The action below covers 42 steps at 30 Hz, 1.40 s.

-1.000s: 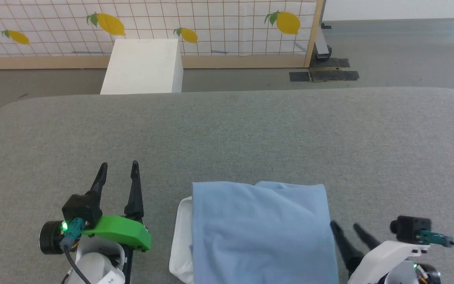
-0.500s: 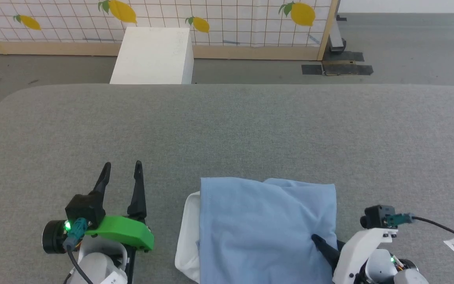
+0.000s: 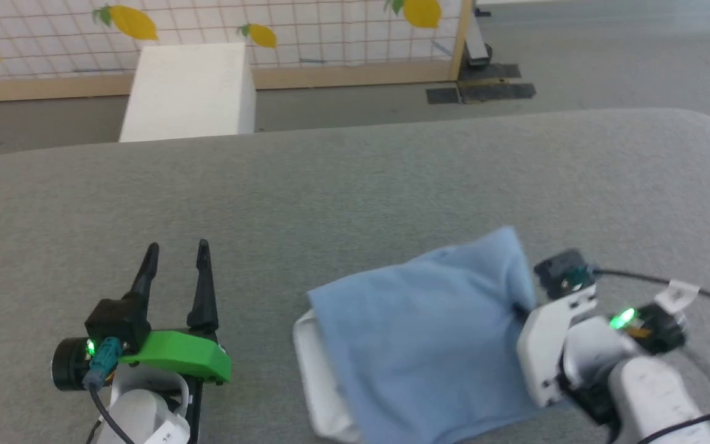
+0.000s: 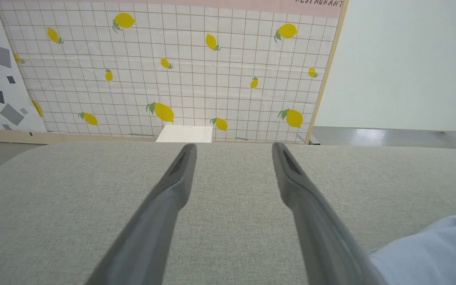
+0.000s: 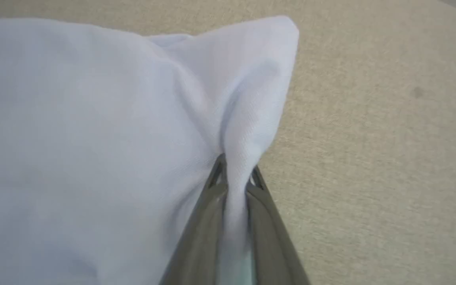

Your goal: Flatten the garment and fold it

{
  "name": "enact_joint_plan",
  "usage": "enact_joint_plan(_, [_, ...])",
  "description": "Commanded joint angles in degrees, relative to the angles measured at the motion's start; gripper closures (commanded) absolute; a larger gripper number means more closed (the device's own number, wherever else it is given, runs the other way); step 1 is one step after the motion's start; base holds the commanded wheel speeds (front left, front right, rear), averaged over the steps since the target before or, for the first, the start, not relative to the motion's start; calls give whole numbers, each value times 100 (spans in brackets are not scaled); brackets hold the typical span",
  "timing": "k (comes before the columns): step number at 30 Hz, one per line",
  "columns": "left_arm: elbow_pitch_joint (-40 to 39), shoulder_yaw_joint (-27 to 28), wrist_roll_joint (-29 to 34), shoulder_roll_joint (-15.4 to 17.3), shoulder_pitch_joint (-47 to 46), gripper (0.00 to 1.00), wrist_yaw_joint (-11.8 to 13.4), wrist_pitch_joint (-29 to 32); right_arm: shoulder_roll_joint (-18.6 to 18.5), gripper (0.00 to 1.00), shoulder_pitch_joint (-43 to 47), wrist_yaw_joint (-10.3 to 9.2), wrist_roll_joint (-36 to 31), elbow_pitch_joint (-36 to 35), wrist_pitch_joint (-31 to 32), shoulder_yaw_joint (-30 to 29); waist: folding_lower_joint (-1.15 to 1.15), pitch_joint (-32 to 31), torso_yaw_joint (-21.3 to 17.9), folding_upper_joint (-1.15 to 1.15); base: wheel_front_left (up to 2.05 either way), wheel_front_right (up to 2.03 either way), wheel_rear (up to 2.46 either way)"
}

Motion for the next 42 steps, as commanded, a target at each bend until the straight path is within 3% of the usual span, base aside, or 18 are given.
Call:
enact_joint_plan(1, [-61, 20, 54, 0, -51, 0, 10, -21, -325, 100, -210, -12, -141, -166, 62, 25, 0, 284, -365, 0, 0, 0, 0])
enact_joint_plan(8, [-462, 38, 187, 73, -276, 0, 79, -21, -1777, 100, -981, -12, -481, -256, 16, 72, 0, 896, -1047, 0, 0, 0, 0])
enact_joint_plan(14, [-718, 85, 285, 341, -614, 0, 52, 48, -2299, 100, -1666, -12, -791, 461, -644, -122, 0, 1474, -1496, 0, 0, 0, 0])
enact_joint_plan(21, [-1144, 75, 420, 532, -823, 0, 116, 304, -2251, 100, -2237, -12, -1486, 1498, -1545, -1060, 0, 1943, -1674, 0, 0, 0, 0])
enact_joint_plan(31, [-1392, 3, 453, 660, -806, 0, 113, 548, -1798, 100, -2868, -12, -2341, 2523, -2456, -2183, 0, 2128, -1465, 0, 0, 0, 0])
enact_joint_plan(32, [-1391, -22, 457, 637, -799, 0, 128, 547, -1751, 92, -2900, -12, -2404, 2619, -2485, -2327, 0, 2095, -1419, 0, 0, 0, 0])
enact_joint_plan(33, [-1384, -38, 461, 620, -792, 0, 143, 540, -1708, 75, -2920, -12, -2433, 2690, -2510, -2441, 0, 2060, -1382, 0, 0, 0, 0])
enact_joint_plan(34, [-1365, -54, 453, 591, -777, 0, 159, 522, -1650, 0, -2941, -12, -2459, 2754, -2561, -2588, 0, 1996, -1337, 0, 0, 0, 0])
enact_joint_plan(42, [-908, -137, 258, 348, -505, 0, 207, 329, -1427, 0, -2739, -12, -2314, 2670, -3326, -2745, 0, 1126, -993, 0, 0, 0, 0])
